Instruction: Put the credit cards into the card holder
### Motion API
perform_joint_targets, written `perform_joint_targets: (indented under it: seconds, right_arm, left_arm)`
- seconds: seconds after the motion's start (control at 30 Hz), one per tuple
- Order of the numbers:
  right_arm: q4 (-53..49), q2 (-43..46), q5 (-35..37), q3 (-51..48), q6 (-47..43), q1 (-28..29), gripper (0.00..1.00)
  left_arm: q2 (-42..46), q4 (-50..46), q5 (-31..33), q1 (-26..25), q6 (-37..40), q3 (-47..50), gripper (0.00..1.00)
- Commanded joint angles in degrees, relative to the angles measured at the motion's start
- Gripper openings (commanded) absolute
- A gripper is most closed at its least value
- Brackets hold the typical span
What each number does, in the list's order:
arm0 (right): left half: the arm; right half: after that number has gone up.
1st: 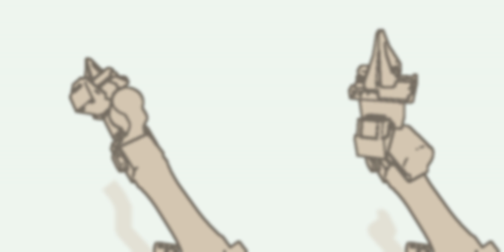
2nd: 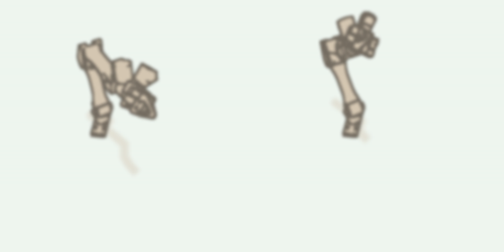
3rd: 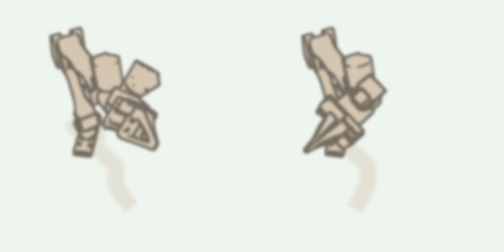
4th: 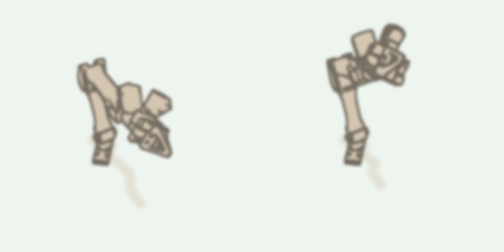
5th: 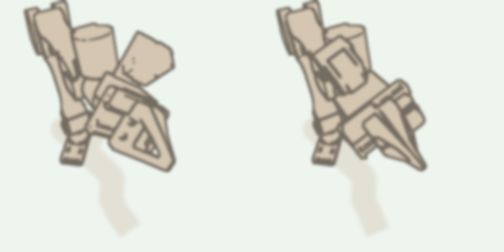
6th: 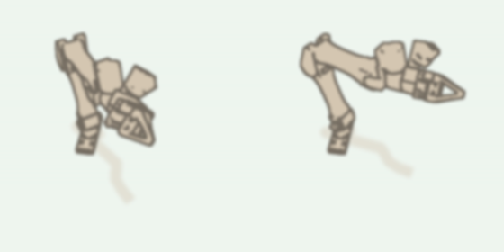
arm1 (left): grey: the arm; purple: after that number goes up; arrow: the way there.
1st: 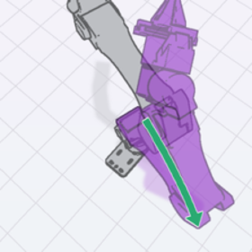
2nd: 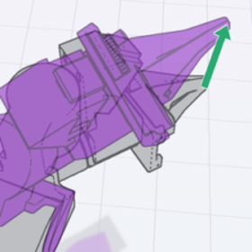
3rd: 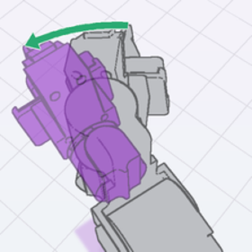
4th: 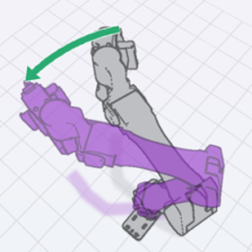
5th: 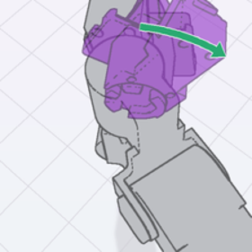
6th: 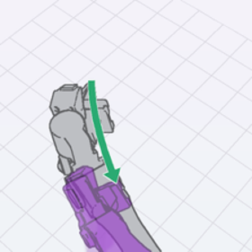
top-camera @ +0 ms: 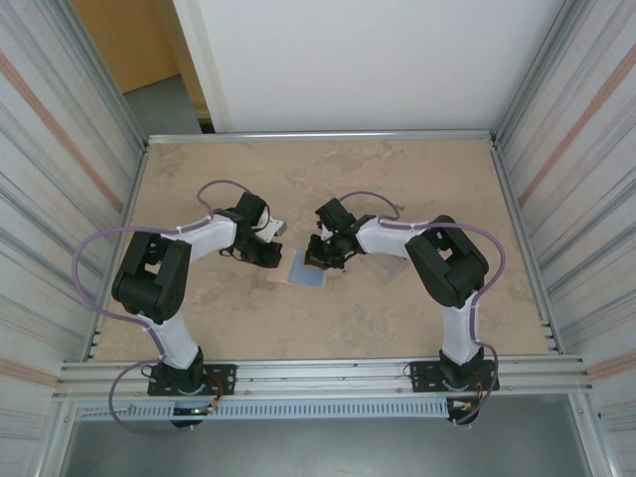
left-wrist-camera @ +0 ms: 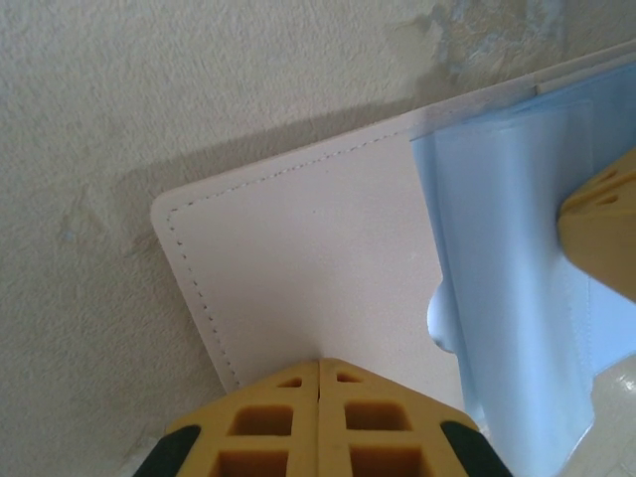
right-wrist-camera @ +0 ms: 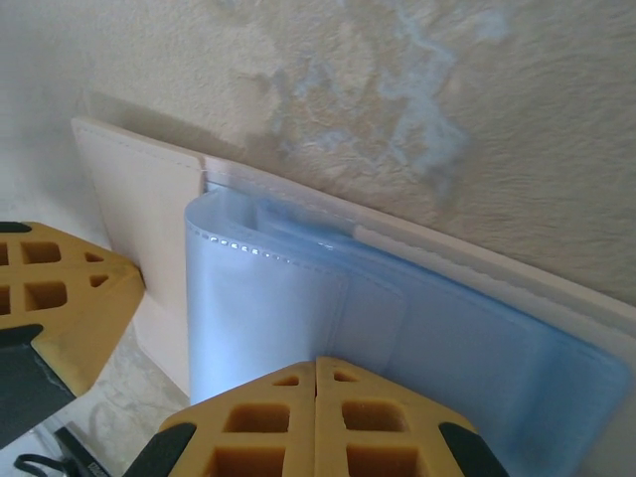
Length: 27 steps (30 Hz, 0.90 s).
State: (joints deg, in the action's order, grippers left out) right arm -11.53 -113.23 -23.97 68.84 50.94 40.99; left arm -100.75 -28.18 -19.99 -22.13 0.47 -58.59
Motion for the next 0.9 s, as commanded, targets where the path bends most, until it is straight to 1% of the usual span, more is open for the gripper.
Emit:
perform_joint_targets:
  seconds: [0.0,0.5,0.63,0.87]
  right_arm:
    - [0.9,-1.54,-1.9,1.93,1.81,0.51,0.0]
    - [5.64,-5.55,-6.62,6.08,4.43,1.52,0.0]
    - [5.48,-6.55,-7.16,7.49,4.32,1.83,0.0]
    - [5.17,-7.82,-7.52,9.08,4.34,1.88,0.0]
  left_arm:
    - [-0.88,0.24,-2.04,-0.19,-0.9,0.43,0.0]
    - [1.61,0.14,-4.47,-0.03,-1.26,0.13,0.0]
    - [3.72,0.24,-5.37,0.63,-1.39,0.29,0.0]
    - [9.21,-1.15,-4.82,3.2,-0.48,0.38,0.0]
